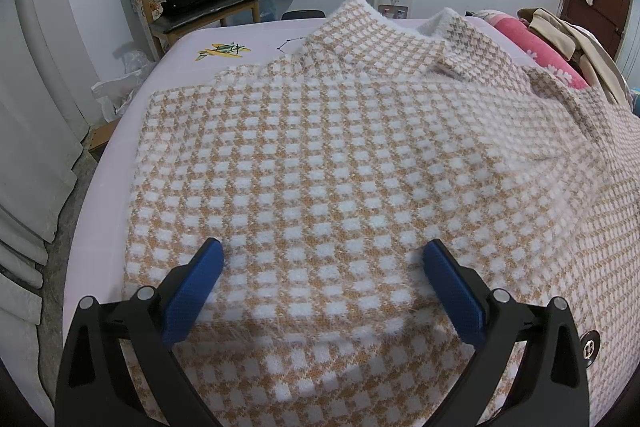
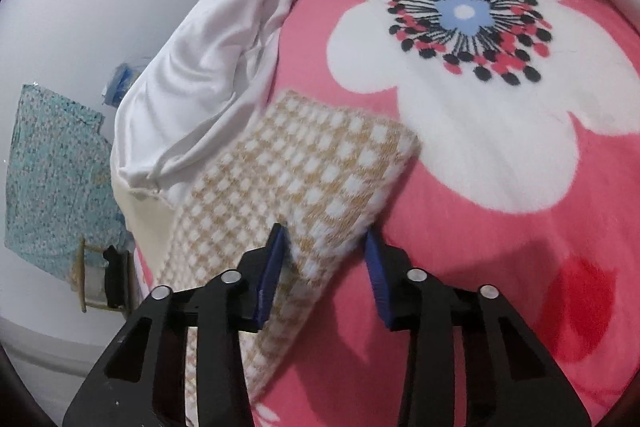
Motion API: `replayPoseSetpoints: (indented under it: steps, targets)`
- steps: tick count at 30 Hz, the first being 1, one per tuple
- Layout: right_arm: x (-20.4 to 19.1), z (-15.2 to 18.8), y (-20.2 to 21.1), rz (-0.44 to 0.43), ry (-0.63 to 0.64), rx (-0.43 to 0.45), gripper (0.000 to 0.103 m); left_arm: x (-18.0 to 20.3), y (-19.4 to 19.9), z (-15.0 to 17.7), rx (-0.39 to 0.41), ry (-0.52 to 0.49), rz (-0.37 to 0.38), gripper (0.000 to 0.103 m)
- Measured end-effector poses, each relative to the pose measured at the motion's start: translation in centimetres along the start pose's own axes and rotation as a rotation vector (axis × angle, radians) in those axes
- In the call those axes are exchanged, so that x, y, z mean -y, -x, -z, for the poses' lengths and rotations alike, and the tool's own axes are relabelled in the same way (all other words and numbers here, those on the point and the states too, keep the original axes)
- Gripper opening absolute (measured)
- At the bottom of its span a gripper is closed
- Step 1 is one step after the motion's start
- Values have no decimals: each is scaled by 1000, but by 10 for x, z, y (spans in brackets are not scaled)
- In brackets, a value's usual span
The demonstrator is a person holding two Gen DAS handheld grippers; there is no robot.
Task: Fold large clothes
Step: 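Grasp the other sleeve with the right tool and lift it, then fold the held sleeve across the coat body and open the right tool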
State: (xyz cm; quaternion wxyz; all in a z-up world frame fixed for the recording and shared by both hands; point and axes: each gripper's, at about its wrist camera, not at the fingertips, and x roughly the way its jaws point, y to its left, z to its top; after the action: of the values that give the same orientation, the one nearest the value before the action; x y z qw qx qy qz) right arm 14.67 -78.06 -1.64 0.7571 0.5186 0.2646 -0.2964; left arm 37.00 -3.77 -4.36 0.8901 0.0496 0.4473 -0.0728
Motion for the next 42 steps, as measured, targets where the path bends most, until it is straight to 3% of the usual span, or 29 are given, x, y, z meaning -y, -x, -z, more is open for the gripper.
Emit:
replayPoseSetpoints:
  steps: [4,9,13,16,21,26,32,36,39,41,42]
  targets:
    - [-7,0,2,25,35,16,17,0,0,0,1,1,-1,98]
    - [-36,7,33,46,133,98,14,0,0,0,1,1,-1,98]
    - [-95,23,79,48,329,191,13,0,0,0,3,2,-1,98]
    - [-152,47,116,2,486,253,13,0,0,0,2,1,-1,98]
    - [-262,122,168,-96,794,344,13,1,0,0,3,-1,-4,98]
    - [-343,216,186,-209,1037,339,13,-3,5,-1,-2,7,-1,98]
    - [-400,348,152,-328,1267,202,13,-29,52,7,81,4,76,98]
    - [-408,435,94,-356,1379,30,13,-66,80,19,122,36,132,98]
    - [-397,495,32,-318,1442,-165,18,-86,89,29,139,43,163,98]
    - [-381,521,-5,-283,1449,-310,40,-92,89,33,142,40,179,98]
    - [-374,529,-18,-274,1445,-368,45,-96,88,33,139,39,186,97]
